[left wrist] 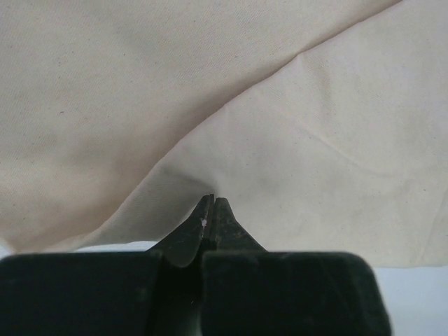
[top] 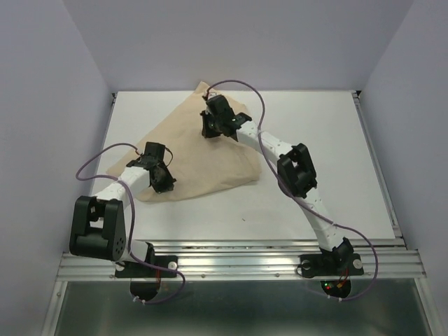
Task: Prepare the surgical pack
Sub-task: Pack the surgical kit at the center of the board.
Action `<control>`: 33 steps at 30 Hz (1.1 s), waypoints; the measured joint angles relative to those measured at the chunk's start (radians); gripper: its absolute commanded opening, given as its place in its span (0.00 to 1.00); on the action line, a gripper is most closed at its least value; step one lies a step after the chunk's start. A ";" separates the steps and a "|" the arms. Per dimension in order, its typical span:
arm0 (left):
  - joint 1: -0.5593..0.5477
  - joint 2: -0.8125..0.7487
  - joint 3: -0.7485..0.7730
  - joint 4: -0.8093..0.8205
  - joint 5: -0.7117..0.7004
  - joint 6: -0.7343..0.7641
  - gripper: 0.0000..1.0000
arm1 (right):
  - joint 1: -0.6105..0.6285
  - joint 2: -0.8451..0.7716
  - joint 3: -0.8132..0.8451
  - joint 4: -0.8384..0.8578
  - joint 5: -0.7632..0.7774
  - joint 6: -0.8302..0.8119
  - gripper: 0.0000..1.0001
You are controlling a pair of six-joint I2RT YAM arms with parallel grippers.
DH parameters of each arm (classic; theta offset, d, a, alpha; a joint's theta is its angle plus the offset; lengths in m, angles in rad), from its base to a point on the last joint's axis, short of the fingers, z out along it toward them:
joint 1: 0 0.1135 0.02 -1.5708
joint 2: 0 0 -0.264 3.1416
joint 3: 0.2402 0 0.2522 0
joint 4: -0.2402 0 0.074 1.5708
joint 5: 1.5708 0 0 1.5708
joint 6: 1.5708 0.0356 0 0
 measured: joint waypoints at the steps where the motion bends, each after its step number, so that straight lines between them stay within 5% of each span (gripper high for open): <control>1: 0.000 -0.010 0.000 -0.001 0.000 0.000 0.00 | -0.017 0.013 0.037 -0.001 0.000 0.003 0.04; 8: 0.006 -0.055 0.010 -0.031 -0.004 0.000 0.00 | -0.101 -0.002 0.076 -0.008 -0.047 0.006 0.07; 22: 0.036 -0.068 0.007 -0.087 -0.070 -0.068 0.00 | -0.078 -0.695 -0.723 0.079 -0.035 -0.008 0.07; 33: 0.038 -0.023 0.007 -0.085 -0.158 -0.104 0.00 | -0.081 -0.787 -1.039 0.083 0.033 0.040 0.06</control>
